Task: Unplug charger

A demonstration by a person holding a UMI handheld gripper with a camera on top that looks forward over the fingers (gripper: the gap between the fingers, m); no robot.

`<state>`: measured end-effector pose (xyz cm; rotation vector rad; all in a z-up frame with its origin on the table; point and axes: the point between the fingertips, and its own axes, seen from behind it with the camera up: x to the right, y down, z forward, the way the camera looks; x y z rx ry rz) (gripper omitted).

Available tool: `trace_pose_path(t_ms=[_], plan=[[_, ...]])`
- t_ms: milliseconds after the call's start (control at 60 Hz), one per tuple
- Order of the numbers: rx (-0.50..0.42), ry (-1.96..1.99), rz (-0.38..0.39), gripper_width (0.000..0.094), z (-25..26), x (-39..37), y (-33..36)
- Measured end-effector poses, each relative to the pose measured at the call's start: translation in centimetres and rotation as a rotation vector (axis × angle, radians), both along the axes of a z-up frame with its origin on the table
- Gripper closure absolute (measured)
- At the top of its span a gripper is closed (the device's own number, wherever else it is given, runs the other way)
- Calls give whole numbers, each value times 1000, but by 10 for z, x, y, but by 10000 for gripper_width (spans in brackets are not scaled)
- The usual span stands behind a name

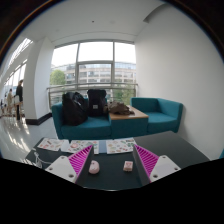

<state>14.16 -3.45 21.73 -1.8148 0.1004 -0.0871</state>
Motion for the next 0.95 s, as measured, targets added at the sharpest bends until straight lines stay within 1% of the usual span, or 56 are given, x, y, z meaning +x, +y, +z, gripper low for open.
trace_pose_path(t_ms=[117, 133, 233, 250, 267, 350, 383, 400, 483, 767, 950], plan=[[6, -1, 35, 153, 20, -32, -38], [7, -7, 36, 149, 14, -39, -47], [-15, -20, 49, 142, 12, -58, -73], [-10, -23, 55, 143, 0, -63, -80], [-16, -21, 62, 143, 7, -69, -86], [-28, -21, 102, 144, 5, -88, -104], [-36, -25, 114, 143, 2, -94, -111], [-34, -27, 118, 143, -11, -98, -107], [-54, -6, 142, 145, -10, -112, -128], [-68, 19, 182, 143, -17, -136, -146], [-77, 19, 187, 146, -19, -138, -146]])
